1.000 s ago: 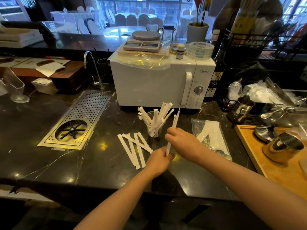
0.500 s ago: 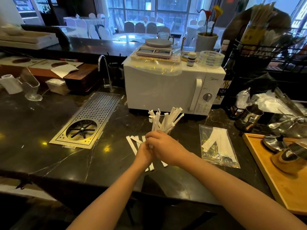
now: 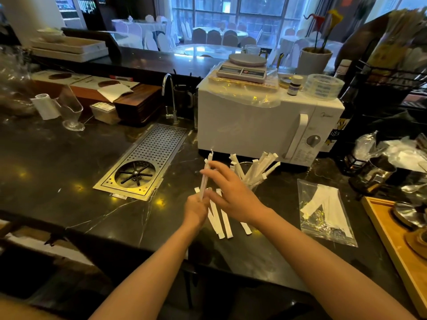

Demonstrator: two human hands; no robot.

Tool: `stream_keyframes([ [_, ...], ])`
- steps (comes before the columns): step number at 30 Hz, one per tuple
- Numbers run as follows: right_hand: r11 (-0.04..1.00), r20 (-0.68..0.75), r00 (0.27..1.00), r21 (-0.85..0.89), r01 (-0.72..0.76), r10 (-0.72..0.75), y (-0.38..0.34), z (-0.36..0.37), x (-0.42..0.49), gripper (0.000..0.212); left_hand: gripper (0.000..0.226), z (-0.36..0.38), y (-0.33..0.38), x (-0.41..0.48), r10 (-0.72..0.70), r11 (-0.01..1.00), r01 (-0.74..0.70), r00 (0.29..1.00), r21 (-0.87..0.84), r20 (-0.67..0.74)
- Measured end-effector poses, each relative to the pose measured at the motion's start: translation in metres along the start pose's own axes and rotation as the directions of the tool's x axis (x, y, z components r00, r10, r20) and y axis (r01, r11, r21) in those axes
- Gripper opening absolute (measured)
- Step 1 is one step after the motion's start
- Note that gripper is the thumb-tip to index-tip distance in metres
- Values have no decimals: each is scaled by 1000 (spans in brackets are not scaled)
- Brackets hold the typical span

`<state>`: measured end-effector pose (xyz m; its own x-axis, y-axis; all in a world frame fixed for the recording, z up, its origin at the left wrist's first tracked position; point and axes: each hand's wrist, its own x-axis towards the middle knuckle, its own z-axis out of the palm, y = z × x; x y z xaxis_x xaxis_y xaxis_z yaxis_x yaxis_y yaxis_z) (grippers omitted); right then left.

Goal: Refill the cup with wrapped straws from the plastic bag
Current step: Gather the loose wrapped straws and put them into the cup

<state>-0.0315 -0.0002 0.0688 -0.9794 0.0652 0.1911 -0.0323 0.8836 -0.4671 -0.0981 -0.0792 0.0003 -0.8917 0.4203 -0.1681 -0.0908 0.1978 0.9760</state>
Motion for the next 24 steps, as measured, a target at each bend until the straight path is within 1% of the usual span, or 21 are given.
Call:
stream_keyframes([
  [2, 994, -111, 991, 87, -62, 72, 1, 3, 2, 46, 30, -7, -2, 1, 7, 1000, -6, 1000, 11, -28],
  [4, 975, -142, 973, 152, -161, 183, 8, 8, 6, 48, 36, -10, -4, -1, -8, 1000, 8, 1000, -1, -19],
  [6, 937, -91, 942, 171, -305, 324, 17, 17, 11, 55, 39, -13, -7, -2, -45, 999, 45, 999, -9, -29],
  [7, 905, -55, 914, 176, -387, 402, 23, 23, 12, 60, 40, -15, -8, -1, -66, 998, 66, 997, -6, -30],
  [10, 746, 52, 783, 274, -608, 619, 39, 44, 13, 76, 39, -19, -13, 0, -93, 996, 93, 995, -7, -36],
  [11, 703, 79, 743, 269, -658, 665, 43, 52, 13, 81, 39, -20, -14, -1, -98, 995, 98, 995, -11, -34],
  [13, 665, 118, 678, 137, -734, 725, 49, 65, 11, 89, 39, -23, -16, 0, -111, 994, 111, 993, -7, -32],
  [15, 639, 137, 632, -9, -769, 762, 51, 73, 12, 94, 38, -27, -18, 0, -125, 992, 125, 992, -1, -26],
  [16, 628, 147, 615, -56, -777, 775, 51, 75, 14, 96, 37, -28, -18, 0, -133, 991, 133, 991, -1, -24],
  [20, 587, 181, 562, -146, -796, 807, 52, 80, 21, 99, 36, -34, -23, -1, -147, 989, 147, 989, 9, -10],
  [24, 569, 164, 546, -213, -794, 822, 52, 84, 25, 94, 34, -39, -29, 0, -150, 989, 150, 989, 14, -1],
])
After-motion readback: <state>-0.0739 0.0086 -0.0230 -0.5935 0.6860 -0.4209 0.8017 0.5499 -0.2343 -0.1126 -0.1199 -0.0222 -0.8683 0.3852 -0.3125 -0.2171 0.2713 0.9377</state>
